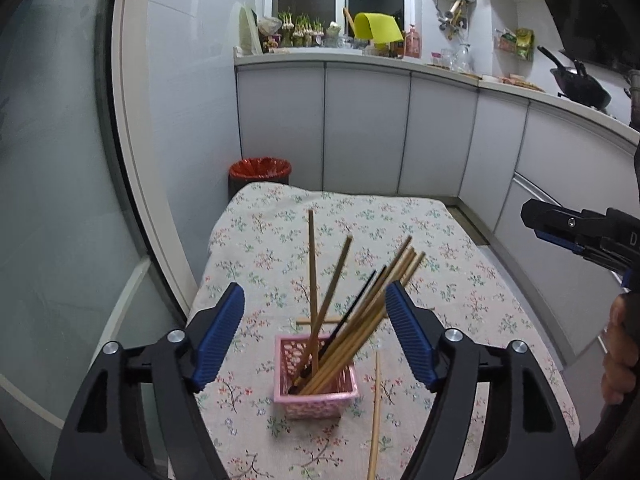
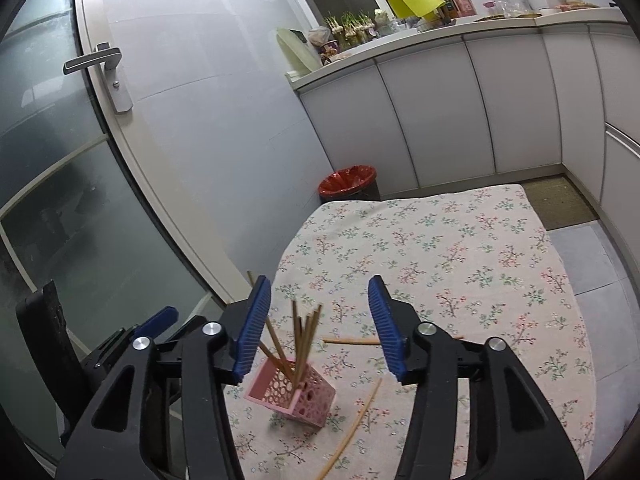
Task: Organize utensils
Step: 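Drop both chopsticks into the pink holder by opening both grippers, then grasp a loose chopstick with the left gripper while the right gripper moves toward another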
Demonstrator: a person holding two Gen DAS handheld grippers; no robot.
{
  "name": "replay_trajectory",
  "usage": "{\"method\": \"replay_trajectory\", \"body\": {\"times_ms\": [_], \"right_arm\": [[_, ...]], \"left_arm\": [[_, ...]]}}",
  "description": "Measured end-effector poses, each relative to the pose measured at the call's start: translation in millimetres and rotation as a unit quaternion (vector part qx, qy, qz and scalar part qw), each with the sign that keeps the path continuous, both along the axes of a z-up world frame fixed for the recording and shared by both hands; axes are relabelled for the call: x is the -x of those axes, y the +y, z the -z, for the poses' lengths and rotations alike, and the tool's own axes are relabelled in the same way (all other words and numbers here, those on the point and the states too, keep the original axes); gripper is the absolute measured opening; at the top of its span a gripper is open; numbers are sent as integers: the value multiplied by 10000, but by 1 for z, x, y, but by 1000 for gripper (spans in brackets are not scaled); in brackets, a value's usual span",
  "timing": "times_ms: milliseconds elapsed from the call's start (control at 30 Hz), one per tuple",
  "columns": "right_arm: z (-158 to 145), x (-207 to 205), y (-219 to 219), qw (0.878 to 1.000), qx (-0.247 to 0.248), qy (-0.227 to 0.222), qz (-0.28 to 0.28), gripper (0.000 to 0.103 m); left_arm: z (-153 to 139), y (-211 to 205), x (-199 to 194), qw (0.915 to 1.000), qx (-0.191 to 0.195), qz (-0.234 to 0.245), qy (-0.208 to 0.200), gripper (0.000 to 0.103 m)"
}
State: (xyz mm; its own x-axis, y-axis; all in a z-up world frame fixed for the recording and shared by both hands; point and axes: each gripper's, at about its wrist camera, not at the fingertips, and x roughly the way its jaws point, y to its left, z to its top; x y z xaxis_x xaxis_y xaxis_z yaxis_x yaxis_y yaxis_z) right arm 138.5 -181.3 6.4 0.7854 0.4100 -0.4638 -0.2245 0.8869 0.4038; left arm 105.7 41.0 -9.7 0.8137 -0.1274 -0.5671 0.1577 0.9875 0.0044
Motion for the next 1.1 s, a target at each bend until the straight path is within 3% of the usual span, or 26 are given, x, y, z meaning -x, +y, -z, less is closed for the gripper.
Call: {"method": "replay_trajectory", "body": {"times_ms": [167,333,533,733,933,1100], "right_arm": [[7,5,-16,9996,176,201,74,67],[26,8,-24,9967,582,559,28,83],[58,4,-32,9868,1045,1232,65,90],[77,-1,-47,9787,1159,1677,232,93],[87,-1,-69,9733,1216,1894,448,94],[91,0,-85,9717,1139,1986,577,94]], "left_arm": [[13,-4,9,9994,-149,143,261,81],[40,-13,11,9948,-219,410,902,85],[70,-41,11,9858,-451,715,1448,88],[92,-75,14,9762,-623,1173,1717,87],[122,-106,4,9656,-926,1434,1961,64],[153,-125,-27,9638,-1219,1195,2047,46]]}}
